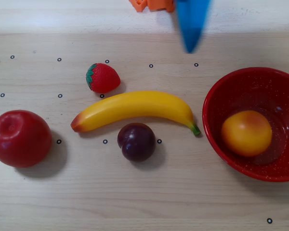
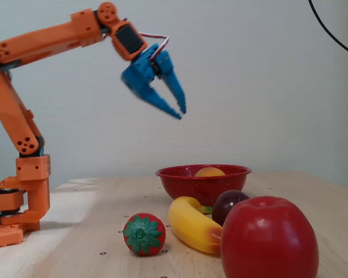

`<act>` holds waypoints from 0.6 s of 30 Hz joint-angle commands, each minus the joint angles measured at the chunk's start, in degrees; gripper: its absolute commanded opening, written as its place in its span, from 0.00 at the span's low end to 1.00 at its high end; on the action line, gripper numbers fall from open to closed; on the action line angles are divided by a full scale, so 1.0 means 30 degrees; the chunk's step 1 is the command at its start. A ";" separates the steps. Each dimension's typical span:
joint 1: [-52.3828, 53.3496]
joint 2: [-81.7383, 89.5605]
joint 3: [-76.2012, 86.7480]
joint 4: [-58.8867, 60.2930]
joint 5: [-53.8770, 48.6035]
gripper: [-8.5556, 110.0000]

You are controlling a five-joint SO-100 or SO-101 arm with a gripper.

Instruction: Put the peach in the red bowl.

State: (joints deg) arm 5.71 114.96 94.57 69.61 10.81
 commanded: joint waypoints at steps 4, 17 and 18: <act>-0.1934 0.6035 0.4307 -0.1436 -0.0967 0.07; -0.3193 1.8076 1.7373 -0.5508 -0.1230 0.07; -0.3252 1.8809 1.8135 -0.5625 -0.1201 0.07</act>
State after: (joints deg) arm -3.25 167.96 149.33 55.20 8.00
